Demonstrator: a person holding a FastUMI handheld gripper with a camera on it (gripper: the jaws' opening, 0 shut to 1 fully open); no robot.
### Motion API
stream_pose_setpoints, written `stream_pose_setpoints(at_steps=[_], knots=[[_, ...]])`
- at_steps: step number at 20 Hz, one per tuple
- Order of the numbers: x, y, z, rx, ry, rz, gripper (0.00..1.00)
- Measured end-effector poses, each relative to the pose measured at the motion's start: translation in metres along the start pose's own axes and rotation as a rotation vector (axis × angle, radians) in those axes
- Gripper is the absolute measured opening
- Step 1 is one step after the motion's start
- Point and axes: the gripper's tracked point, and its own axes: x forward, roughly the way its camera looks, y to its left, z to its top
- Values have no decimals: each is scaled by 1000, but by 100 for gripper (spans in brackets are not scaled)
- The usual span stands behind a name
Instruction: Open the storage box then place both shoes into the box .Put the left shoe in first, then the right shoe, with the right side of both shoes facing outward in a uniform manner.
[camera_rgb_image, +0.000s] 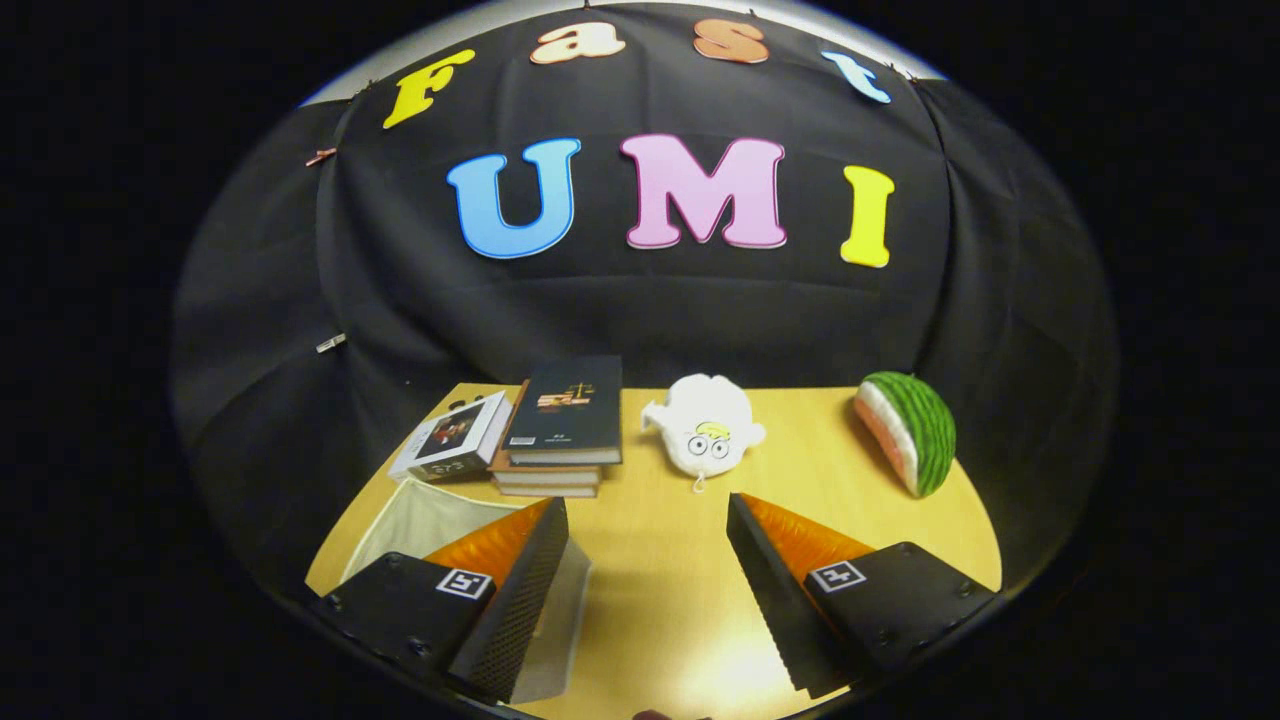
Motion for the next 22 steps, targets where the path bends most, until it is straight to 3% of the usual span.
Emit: stream_pose_setpoints(at_steps=[13,22], knots=[[-55,-151,81,-58,-242,-110,98],[-63,-217,76,-41,-258,-172,98]])
